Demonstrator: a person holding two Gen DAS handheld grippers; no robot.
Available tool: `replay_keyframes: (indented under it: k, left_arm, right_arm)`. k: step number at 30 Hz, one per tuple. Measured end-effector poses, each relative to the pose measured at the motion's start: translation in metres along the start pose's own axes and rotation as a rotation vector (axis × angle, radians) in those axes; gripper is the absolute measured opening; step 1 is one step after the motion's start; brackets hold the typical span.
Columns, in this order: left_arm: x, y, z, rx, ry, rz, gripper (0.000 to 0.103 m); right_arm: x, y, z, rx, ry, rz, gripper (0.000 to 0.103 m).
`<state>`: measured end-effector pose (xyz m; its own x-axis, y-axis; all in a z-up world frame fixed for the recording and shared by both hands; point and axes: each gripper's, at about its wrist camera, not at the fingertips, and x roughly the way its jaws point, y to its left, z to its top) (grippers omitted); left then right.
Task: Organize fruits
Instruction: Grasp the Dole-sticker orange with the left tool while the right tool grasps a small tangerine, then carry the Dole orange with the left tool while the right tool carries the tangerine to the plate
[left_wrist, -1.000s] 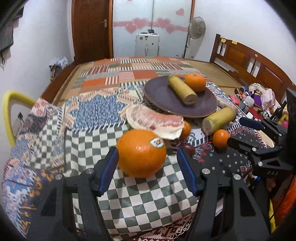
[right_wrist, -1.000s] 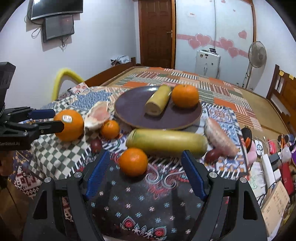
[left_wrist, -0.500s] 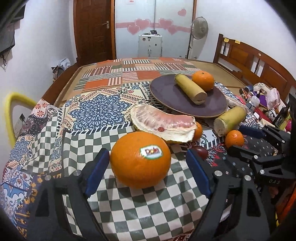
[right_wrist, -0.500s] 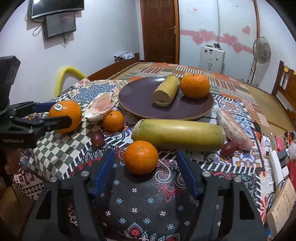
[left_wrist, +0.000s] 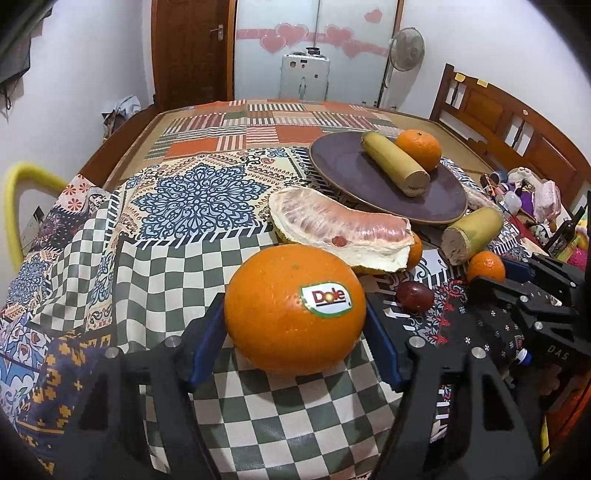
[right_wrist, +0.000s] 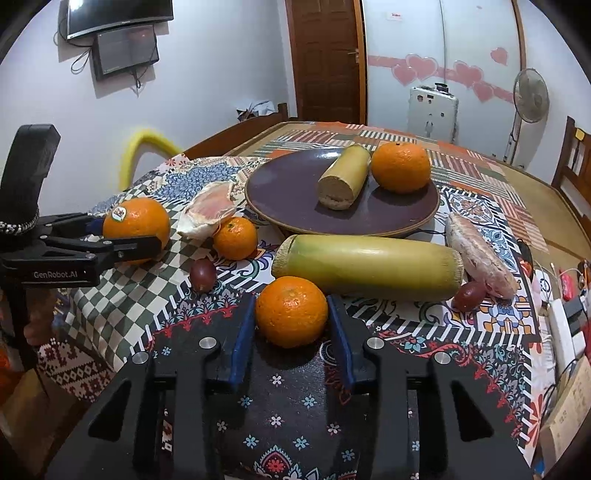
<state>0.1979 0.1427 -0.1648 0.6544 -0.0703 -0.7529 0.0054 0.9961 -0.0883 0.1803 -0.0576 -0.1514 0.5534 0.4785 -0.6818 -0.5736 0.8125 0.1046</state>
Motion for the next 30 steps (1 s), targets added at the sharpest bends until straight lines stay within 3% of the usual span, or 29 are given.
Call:
replay_keyframes:
  k: [5, 20, 30]
  left_arm:
    - [-0.006, -0.003, 0.002, -0.012, 0.000, -0.021, 0.069]
    - [-0.050, -0.038, 0.049, 0.036, -0.159, -0.059, 0.069]
    - [-0.035, -0.053, 0.087, 0.050, -0.199, -0.078, 0.069]
  right_arm:
    - [-0.014, -0.001, 0.006, -0.004, -0.032, -0.006, 0.036]
    - [-0.038, -0.020, 0.041, -0.009, -0.150, -0.080, 0.036]
    - [-0.040, -0.041, 0.067, -0.007, -0.204, -0.113, 0.036]
